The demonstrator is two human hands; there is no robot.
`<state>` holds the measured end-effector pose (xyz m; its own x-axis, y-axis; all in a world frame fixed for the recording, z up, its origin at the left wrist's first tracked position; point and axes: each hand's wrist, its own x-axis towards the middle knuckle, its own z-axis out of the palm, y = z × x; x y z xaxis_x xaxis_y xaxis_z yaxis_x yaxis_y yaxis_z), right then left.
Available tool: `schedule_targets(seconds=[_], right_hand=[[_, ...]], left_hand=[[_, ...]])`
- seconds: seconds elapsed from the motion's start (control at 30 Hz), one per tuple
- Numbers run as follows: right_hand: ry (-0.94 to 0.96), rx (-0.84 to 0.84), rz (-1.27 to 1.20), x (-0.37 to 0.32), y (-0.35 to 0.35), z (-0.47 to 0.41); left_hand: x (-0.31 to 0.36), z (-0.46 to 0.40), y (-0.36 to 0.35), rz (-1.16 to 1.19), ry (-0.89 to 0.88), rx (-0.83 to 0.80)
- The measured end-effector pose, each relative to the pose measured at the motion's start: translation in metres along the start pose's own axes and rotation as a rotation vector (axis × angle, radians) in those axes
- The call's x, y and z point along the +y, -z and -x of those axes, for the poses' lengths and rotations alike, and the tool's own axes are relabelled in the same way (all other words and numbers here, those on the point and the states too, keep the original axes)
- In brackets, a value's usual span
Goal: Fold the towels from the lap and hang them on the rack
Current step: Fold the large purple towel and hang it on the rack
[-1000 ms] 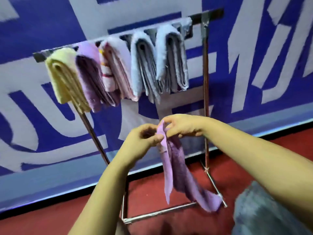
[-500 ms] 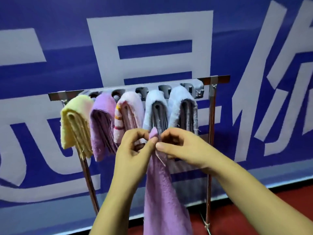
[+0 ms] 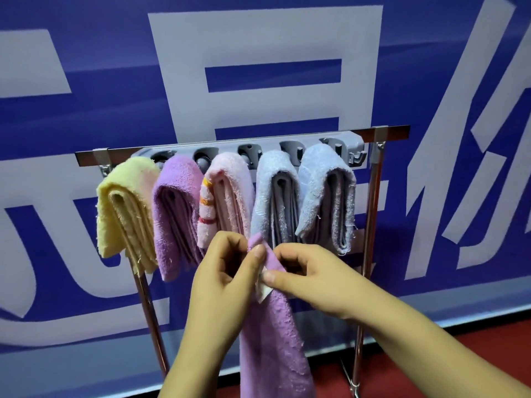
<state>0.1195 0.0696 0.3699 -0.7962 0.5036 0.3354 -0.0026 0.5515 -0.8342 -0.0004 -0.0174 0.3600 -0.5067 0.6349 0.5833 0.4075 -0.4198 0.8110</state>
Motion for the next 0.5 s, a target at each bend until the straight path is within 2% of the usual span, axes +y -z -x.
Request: schedule_targets(seconds=[0.13, 0.27, 0.37, 0.5], right_hand=[[0.044, 0.061, 0.136, -0.003, 0.01, 0.0], [0.127, 0.019, 0.309, -0.013, 0.015, 0.002], [0.115, -0.123, 0.368, -0.017, 0.023, 0.004], [0.037, -0.38, 0.517, -0.006, 0.034, 0.011]], left_hand=[[0.003, -0.007, 0.015, 0.191, 0.074, 0.0], [0.008, -0.014, 0.027, 0.238, 0.132, -0.036], [0.009, -0.02, 0.035, 0.1, 0.095, 0.005], [0.01, -0.028, 0.045, 0.158, 0.104, 0.077]])
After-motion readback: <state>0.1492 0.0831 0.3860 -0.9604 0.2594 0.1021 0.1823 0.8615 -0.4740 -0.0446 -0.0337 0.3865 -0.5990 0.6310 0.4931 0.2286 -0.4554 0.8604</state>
